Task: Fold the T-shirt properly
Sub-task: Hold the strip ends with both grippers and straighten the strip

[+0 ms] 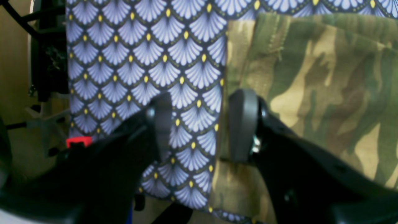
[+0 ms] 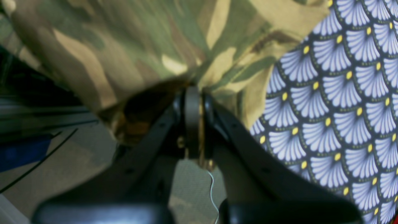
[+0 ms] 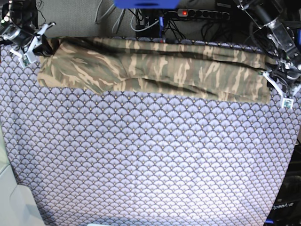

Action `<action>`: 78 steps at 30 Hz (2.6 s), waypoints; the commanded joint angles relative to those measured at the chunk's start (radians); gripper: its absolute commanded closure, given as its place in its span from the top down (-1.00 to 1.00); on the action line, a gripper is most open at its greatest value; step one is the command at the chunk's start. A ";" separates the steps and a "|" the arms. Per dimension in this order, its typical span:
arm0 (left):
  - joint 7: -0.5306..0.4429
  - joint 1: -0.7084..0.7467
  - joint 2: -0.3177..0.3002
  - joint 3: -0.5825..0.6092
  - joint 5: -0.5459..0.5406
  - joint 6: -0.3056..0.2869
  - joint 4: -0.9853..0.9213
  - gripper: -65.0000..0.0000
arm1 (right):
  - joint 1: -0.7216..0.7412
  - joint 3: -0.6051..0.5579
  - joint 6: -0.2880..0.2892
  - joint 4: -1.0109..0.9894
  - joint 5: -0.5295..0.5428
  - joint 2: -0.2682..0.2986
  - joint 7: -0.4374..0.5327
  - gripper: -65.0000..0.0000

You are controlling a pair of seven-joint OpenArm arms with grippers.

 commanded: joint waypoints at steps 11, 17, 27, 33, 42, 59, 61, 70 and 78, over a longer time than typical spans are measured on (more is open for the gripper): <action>-0.016 -0.010 -0.017 -0.002 -0.010 0.005 0.017 -0.09 | -0.002 0.012 -0.001 0.016 0.014 0.016 0.014 -1.00; -0.016 -0.007 -0.009 -0.007 -0.014 0.005 0.024 0.16 | -0.001 0.020 -0.001 0.015 0.014 0.018 0.012 -0.74; -0.016 -0.005 0.017 -0.025 -0.013 0.005 0.056 0.24 | 0.024 0.250 -0.001 0.039 0.019 -0.012 0.009 -0.23; -0.016 -0.005 0.045 -0.099 -0.011 0.005 0.070 0.25 | 0.070 0.278 -0.001 0.207 0.020 -0.051 -0.149 -0.23; -0.015 -0.002 0.038 -0.102 -0.005 0.005 0.064 0.25 | 0.142 0.143 -0.001 0.294 0.019 -0.168 -0.282 -0.49; -0.007 -0.010 0.064 -0.093 -0.005 0.005 0.052 0.25 | 0.154 0.045 -0.001 0.030 0.016 -0.167 -0.184 -1.00; -0.007 -0.010 0.064 -0.093 -0.005 0.005 0.021 0.25 | 0.154 0.019 -0.001 -0.001 0.014 -0.165 -0.161 -1.00; -0.016 -0.010 0.064 -0.095 -0.013 0.005 -0.059 0.25 | 0.167 -0.026 -0.001 -0.064 0.013 -0.162 -0.114 -1.00; -0.016 -0.008 0.064 -0.095 -0.014 0.005 -0.129 0.25 | 0.171 -0.027 -0.001 -0.064 0.013 -0.162 -0.118 -1.00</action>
